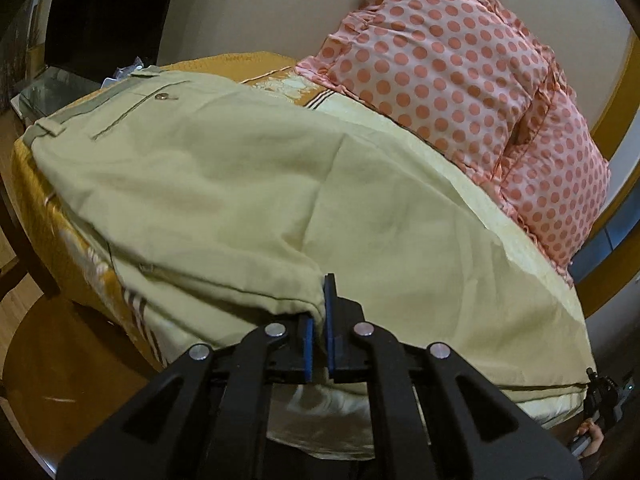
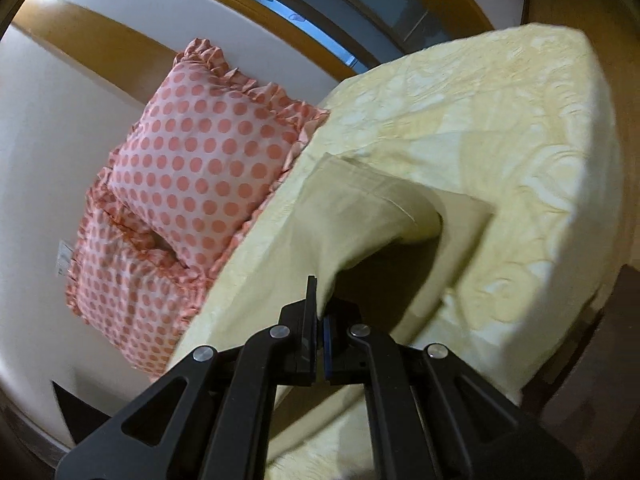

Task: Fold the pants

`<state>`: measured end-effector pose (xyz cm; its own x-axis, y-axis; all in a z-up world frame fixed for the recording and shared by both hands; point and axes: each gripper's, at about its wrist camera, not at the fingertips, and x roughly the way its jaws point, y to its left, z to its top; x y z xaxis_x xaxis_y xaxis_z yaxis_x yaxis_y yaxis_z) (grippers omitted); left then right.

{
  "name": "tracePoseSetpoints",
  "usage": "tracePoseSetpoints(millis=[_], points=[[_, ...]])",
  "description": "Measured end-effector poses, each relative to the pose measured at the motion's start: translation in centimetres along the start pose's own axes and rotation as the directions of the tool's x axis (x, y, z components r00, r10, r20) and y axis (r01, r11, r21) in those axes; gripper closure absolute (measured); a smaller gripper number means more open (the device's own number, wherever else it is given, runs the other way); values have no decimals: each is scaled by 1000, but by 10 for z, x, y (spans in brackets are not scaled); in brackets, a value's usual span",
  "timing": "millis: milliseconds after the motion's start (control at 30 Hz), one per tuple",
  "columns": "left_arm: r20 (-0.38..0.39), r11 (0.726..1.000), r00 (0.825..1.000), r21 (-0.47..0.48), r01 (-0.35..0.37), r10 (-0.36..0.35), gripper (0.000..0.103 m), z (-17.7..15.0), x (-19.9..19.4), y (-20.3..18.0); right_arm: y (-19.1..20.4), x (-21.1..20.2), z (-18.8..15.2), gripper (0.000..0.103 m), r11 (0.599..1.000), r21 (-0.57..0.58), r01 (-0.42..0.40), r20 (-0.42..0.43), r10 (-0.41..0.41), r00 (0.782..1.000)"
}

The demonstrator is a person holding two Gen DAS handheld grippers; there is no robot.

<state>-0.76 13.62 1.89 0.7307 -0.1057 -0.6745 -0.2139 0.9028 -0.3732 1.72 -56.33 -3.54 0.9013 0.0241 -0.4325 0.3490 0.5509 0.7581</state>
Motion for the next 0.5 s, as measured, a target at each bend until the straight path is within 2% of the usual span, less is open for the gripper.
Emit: tracePoseSetpoints(millis=[67,100,133,167,200,233,267,300,367,433,500], points=[[27,999,1000,39,-17,16,93,-5,-4,-3,2,-4,-3,100,998,-47,43,8,-43,999],[35,999,999,48,-20,18,91,-7,-7,-5,6,-9,-4,95,994,-77,74,23,-73,997],[55,998,998,61,-25,22,82,-8,-14,-4,8,-15,-4,87,990,-93,105,49,-101,994],[74,997,997,69,-29,24,72,-9,-20,-3,9,-23,-4,51,987,-102,125,83,-117,990],[92,997,995,73,-36,30,64,-10,-26,-3,9,-34,-3,16,983,-104,153,153,-136,979],[132,996,990,76,-53,43,52,-10,-36,-1,8,-42,-3,15,978,-102,180,212,-155,965],[154,996,987,75,-58,46,49,-9,-41,-1,7,-44,-1,20,971,-109,211,238,-181,954],[177,995,983,70,-67,54,49,-7,-46,0,6,-40,1,28,967,-113,228,223,-199,954],[214,996,975,57,-76,62,46,-3,-55,0,-2,-27,4,39,965,-98,244,173,-225,959],[284,991,953,45,-127,110,39,-2,-65,-1,-1,-27,-1,42,961,-110,253,194,-229,954],[371,989,921,43,-140,114,33,-2,-81,-3,3,-24,-8,48,969,-125,213,166,-191,967]])
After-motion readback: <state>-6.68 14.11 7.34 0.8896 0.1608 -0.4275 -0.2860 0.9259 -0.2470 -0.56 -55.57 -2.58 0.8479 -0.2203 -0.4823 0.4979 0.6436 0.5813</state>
